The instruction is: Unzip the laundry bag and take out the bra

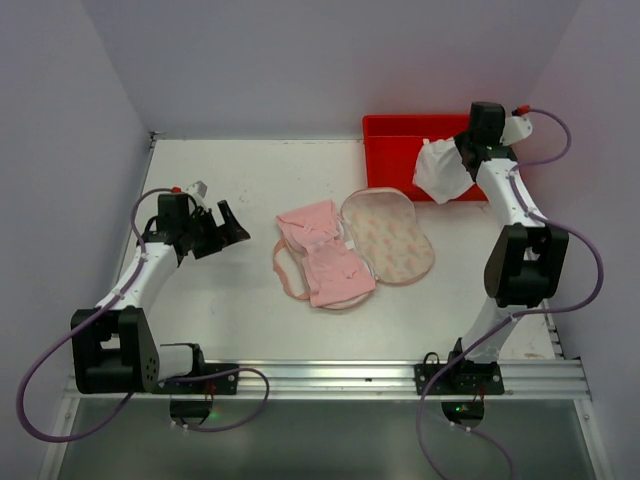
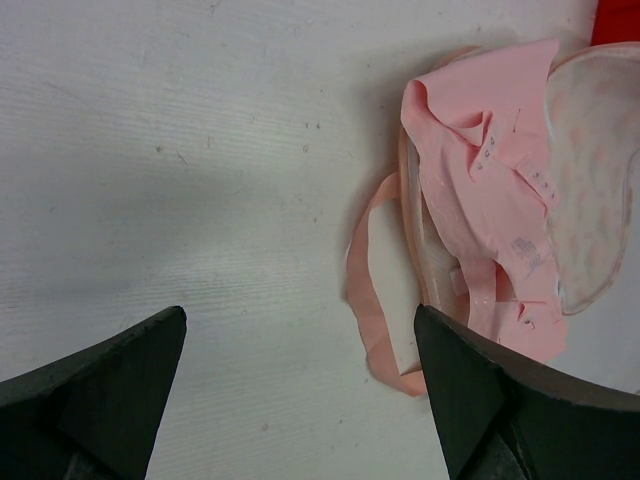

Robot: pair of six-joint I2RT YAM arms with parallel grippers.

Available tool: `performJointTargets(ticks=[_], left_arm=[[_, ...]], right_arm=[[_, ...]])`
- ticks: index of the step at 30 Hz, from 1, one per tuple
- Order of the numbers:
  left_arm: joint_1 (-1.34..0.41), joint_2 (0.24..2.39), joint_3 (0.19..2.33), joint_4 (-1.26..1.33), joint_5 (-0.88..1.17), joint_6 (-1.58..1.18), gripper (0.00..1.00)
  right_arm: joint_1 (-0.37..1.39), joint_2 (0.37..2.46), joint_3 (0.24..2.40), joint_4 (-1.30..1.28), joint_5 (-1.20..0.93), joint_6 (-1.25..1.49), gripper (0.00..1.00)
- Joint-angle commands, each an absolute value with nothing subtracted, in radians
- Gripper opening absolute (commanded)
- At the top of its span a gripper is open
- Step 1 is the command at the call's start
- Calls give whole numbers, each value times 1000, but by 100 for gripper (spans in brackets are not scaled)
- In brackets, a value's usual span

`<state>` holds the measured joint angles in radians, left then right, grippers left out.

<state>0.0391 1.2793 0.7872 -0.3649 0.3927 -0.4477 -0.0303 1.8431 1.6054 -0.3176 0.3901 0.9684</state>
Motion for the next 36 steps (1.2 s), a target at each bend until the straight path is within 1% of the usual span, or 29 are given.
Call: performJointTargets(ticks=[1,8,11,15,18,19,20,23,24,26,27,29,30,34,36], left_arm=[[48,1284,784,-350,406,-417,100],[49,1292,784,-353,407,-414,100],[49,1295,782,-354,403,-413,100],[48,1304,787,-357,405,-411,100],[48,1308,787,-362,403,-410,100],[48,1308,787,-361,403,-408,100],[49,1307,787,-362,402,-408,100],[49,1307,787,-364,399,-408,100],[48,1307,788,-365,399,-408,100],[49,1304,788,-365,396,-407,100],[49,1302,787,-367,394,-407,100],[48,1293,788,-365,391,-408,100],[48,1290,788,-367,393,-408,100],[48,1273,788,-364,400,-408,100],[48,1261,788,-362,400,-410,100]], right_arm=[[-31,1784,1650,-181,466,1009,0],[-31,1902,1765,-224,434,1087,0],[-28,1957,1778,-204,413,1109,0],[-17,2052,1822,-160,261,1104,0],[-8,2132,1881,-166,193,1098,1],[-8,2146,1885,-143,149,1097,6],[21,2158,1891,-120,120,1097,17],[26,2213,1928,-25,-25,1092,32],[28,2227,1948,-28,-47,1086,45],[29,2241,1997,-41,-87,1039,54],[28,2237,2008,-55,-90,1019,63],[29,2194,2019,-92,-98,936,69],[29,2174,2016,-107,-100,902,78],[58,2044,1984,-239,-101,717,86],[102,1945,1922,-291,-72,594,87]])
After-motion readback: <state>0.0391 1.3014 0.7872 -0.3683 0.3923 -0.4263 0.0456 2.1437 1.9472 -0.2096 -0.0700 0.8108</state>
